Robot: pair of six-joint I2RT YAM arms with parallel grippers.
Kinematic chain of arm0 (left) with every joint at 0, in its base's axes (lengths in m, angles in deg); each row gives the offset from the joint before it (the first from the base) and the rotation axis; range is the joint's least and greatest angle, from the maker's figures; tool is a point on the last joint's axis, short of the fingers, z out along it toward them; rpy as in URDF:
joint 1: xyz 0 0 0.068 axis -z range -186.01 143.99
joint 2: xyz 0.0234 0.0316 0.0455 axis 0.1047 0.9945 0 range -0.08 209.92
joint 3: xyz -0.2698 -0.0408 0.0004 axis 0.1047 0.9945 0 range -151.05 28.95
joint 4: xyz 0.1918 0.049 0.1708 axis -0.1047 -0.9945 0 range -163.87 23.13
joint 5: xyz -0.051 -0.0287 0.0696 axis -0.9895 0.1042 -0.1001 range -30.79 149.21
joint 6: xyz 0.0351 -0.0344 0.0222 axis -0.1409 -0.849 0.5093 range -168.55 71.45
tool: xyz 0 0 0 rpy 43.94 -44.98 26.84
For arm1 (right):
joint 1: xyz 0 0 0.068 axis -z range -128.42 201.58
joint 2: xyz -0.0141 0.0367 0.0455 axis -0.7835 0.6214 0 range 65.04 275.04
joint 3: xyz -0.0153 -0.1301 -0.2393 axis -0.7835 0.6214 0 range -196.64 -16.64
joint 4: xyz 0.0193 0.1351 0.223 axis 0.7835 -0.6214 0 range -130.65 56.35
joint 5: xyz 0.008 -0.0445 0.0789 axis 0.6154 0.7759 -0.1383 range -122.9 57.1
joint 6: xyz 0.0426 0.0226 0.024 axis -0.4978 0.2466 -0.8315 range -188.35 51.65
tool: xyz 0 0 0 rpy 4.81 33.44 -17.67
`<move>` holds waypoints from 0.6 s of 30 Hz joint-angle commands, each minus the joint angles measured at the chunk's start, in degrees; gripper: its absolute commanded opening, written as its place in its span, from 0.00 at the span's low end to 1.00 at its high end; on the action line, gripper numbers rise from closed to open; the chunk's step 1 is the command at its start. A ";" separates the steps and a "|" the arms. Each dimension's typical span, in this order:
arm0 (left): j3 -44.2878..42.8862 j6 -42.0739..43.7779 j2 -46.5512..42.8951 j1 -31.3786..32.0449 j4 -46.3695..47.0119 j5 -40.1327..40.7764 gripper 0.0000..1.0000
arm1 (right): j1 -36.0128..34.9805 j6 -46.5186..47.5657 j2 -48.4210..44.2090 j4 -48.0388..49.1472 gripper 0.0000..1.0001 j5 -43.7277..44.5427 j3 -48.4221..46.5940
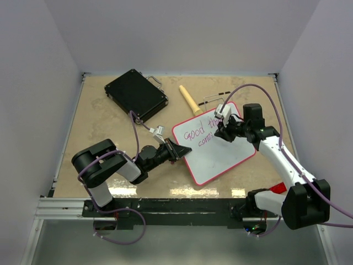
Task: Write a sentence on the whiteboard
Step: Write on the whiteboard with the whiteboard marker without the cap.
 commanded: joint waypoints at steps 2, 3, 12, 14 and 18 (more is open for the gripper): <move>0.67 5.27 0.29 0.01 19.00 -1.92 0.00 | -0.36 4.45 -0.05 -5.29 0.00 -3.95 -1.48; 0.67 5.19 0.29 0.01 19.00 -1.91 0.00 | -0.45 4.89 -0.13 -5.65 0.00 -3.96 -1.48; 0.67 5.36 -0.15 0.01 18.56 -2.00 0.00 | -0.45 -0.11 -0.92 -0.39 0.00 3.06 -1.22; 0.67 5.45 -0.15 0.10 18.38 -2.09 0.00 | -0.45 -2.22 -1.28 1.20 0.00 5.87 -1.04; 0.58 5.36 -0.15 0.01 18.38 -2.18 0.00 | -0.45 -2.76 -1.45 1.82 0.00 5.54 -1.48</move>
